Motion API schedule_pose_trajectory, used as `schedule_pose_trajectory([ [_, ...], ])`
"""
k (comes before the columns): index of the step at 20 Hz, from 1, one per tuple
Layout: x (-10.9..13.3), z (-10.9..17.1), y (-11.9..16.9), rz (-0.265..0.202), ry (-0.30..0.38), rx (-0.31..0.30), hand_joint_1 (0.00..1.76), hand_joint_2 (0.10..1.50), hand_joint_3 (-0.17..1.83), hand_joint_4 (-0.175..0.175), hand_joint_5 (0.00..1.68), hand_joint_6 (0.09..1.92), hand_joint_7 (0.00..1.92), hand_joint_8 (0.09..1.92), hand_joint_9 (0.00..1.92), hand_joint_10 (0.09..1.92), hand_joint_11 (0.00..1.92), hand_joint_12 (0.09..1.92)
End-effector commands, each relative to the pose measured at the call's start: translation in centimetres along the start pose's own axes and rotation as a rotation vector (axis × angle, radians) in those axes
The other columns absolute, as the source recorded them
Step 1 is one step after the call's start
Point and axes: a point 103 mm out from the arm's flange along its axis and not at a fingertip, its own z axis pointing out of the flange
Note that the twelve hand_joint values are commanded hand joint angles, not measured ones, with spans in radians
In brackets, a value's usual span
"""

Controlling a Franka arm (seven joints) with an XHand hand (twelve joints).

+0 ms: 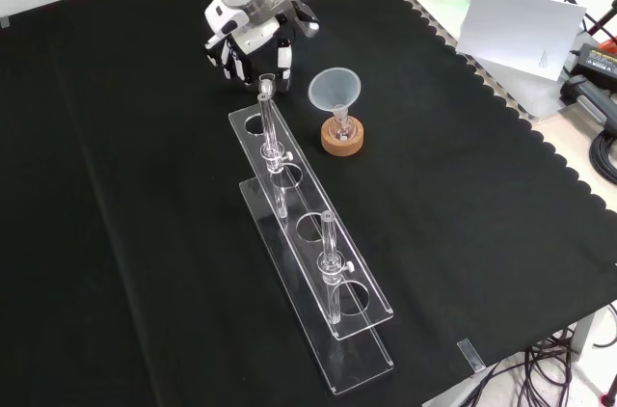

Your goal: Pick up the weighing funnel.

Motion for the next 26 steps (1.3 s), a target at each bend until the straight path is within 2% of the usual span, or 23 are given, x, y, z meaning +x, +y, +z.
schedule_pose_trajectory([
  [1,0.3,0.3,-0.4,0.035,0.035,-0.019,1.13,0.81,0.26,0.175,1.44,0.20,1.52,0.11,0.81,0.32,0.00,1.38],
  [5,0.2,0.4,-0.9,0.057,0.055,-0.037,1.14,0.72,0.41,0.175,1.51,0.09,1.58,0.09,0.85,0.29,0.00,1.41],
  [6,0.3,0.3,-1.1,0.063,0.063,-0.047,1.21,0.72,0.42,0.049,1.51,0.09,1.57,0.09,0.86,0.29,0.00,1.42],
  [7,0.3,0.2,-1.3,0.068,0.070,-0.061,1.25,0.72,0.42,-0.052,1.51,0.09,1.57,0.09,0.86,0.29,0.00,1.42],
  [8,0.3,0.1,-1.4,0.072,0.076,-0.069,1.28,0.72,0.42,-0.113,1.51,0.09,1.56,0.09,0.86,0.28,0.00,1.43],
  [9,0.3,-0.1,-1.6,0.077,0.086,-0.077,1.30,0.71,0.44,-0.145,1.51,0.09,1.57,0.09,0.87,0.28,0.00,1.43],
  [10,0.3,-0.2,-1.7,0.076,0.087,-0.084,1.31,0.70,0.45,-0.162,1.51,0.09,1.57,0.09,0.87,0.28,0.00,1.44],
  [12,0.4,-0.4,-2.0,0.080,0.095,-0.096,1.31,0.70,0.46,-0.173,1.51,0.09,1.57,0.09,0.88,0.28,0.00,1.44],
  [17,0.1,-1.6,-2.8,0.091,0.104,-0.129,1.32,0.69,0.48,-0.175,1.52,0.09,1.58,0.09,0.88,0.28,0.00,1.44],
  [26,-1.0,-5.4,-4.8,0.062,0.063,-0.181,1.32,0.68,0.48,-0.175,1.52,0.09,1.58,0.09,0.88,0.27,0.00,1.44],
])
